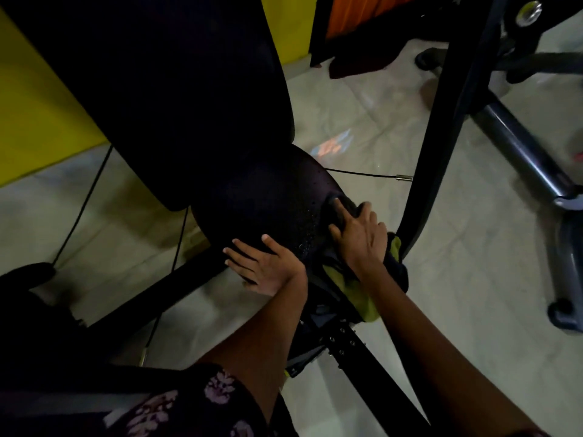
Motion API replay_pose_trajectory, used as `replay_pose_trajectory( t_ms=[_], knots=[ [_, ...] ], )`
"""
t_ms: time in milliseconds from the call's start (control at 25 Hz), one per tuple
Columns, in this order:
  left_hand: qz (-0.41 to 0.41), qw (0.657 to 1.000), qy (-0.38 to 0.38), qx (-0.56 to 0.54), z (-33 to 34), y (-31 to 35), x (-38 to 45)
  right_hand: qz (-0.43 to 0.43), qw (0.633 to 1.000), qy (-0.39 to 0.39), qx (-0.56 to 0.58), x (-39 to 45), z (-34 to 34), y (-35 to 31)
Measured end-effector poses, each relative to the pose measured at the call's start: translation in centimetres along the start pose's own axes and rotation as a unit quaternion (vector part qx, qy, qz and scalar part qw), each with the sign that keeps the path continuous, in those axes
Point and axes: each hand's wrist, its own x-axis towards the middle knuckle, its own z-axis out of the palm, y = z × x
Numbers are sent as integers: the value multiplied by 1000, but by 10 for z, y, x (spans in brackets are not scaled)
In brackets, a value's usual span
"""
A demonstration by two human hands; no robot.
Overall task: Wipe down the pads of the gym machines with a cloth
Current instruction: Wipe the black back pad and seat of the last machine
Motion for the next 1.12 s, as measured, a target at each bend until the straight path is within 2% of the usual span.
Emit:
replay_pose_trajectory(
  t_ms=[160, 280, 440, 640, 840, 920, 1120],
  knots=[
    [5, 1000, 19, -5, 7, -7, 3, -87, 996, 18, 17, -15, 4, 20],
    [11, 999, 30, -10, 9, -7, 2, -60, 998, 17, 7, -19, 6, 25],
    [17, 998, 55, 4, 13, -10, 5, -82, 996, -1, -18, 32, 3, 18],
    [21, 997, 72, 26, 18, -11, 1, -126, 990, -47, 35, 101, -2, 16],
    [22, 994, 104, 32, 25, -11, 0, -180, 983, -16, 28, 32, 4, 37],
    [24, 991, 123, 37, 29, -12, -1, -179, 983, -6, 28, 29, 3, 40],
    [25, 990, 122, 58, 30, -13, 0, -174, 984, -37, 22, 124, 1, -4]
  ],
)
